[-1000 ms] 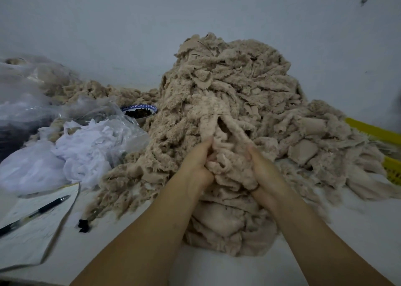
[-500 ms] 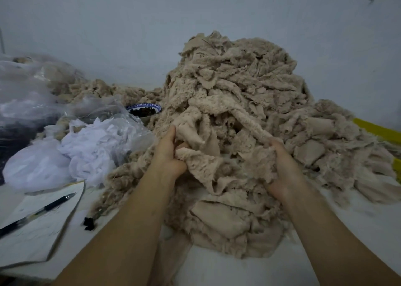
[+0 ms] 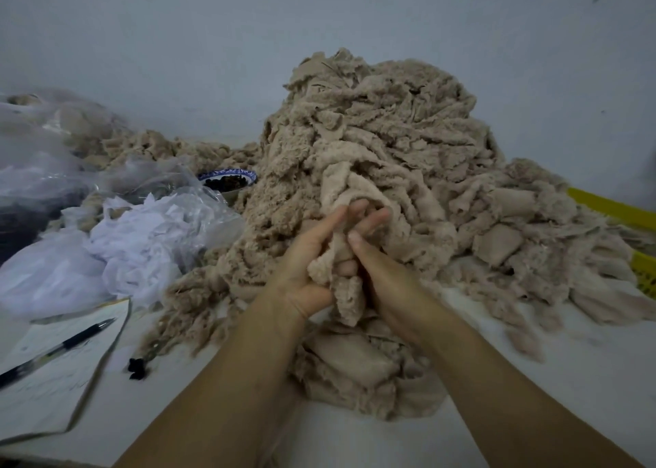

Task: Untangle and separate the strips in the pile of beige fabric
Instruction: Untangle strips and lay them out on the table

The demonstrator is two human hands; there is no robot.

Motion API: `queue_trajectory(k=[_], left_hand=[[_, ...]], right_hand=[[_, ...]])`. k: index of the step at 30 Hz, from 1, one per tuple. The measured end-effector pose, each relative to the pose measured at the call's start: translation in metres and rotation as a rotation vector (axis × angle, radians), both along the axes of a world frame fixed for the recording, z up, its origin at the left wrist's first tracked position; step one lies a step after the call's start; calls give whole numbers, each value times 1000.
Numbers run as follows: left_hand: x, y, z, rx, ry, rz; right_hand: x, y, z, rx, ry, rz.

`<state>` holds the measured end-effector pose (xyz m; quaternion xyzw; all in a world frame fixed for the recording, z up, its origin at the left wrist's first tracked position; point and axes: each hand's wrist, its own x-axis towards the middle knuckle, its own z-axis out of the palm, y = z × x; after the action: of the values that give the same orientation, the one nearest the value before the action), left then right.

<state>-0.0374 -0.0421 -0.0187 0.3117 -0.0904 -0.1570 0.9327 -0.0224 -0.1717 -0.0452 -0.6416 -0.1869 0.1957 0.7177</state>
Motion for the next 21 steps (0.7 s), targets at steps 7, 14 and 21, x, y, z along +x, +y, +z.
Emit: queue_trajectory(k=[7,14,21], left_hand=[[2,17,13,-37,-33,292],[6,7,10,79,36,347],[13,46,20,-55,128,523]], right_hand=[[-8,-6,-1,-165,-116,3],[-14,-2,-1,-397,-295,18],[20,-42,-16,-367,-36,-710]])
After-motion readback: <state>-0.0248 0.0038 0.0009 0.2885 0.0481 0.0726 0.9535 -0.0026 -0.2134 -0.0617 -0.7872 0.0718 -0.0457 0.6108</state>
